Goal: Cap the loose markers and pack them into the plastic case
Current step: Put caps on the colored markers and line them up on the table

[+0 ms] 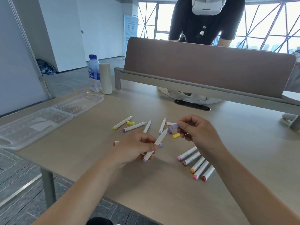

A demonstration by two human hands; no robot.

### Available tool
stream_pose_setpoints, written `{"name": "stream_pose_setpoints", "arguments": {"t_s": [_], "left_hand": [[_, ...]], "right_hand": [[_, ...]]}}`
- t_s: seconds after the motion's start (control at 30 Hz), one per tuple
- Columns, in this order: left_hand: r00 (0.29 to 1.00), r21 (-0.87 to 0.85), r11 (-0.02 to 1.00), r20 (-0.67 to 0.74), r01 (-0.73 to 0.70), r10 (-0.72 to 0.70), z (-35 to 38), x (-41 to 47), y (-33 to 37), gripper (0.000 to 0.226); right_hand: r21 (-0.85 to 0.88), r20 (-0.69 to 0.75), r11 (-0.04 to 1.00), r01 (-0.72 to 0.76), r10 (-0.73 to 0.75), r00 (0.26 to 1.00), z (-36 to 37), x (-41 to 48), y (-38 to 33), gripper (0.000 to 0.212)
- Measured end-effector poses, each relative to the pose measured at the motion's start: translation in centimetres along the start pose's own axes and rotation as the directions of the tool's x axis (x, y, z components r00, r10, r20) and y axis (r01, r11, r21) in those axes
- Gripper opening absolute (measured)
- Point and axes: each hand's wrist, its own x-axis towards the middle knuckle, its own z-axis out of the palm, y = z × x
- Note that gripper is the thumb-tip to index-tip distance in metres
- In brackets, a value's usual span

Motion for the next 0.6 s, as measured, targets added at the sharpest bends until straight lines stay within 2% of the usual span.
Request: {"name": "stream_pose_setpoints", "arguments": {"t_s": [0.13, 0.4, 0.6], "left_hand": [[1.000, 0.010, 1.000, 0.019, 0.001, -0.001, 0.3, 0.0, 0.0, 0.029], [1.000, 0.027, 0.999, -0.007, 0.018, -0.017, 0.2, 0.7, -0.6, 0.008], [1.000, 0.109, 0.994, -0.012, 0.022, -0.021, 0.7, 0.8, -0.6, 0.011]], "right_hand": [[-0.009, 0.021, 1.000, 0.017, -0.016, 1.000, 0.2, -0.2, 0.0, 0.008], [-0.041, 0.070, 0.999, 0.019, -0.016, 0.997, 0.3, -0.1, 0.6, 0.008], [0.000, 0.048, 1.000, 0.009, -0.009, 0.999, 0.8, 0.0, 1.3, 0.010]]}}
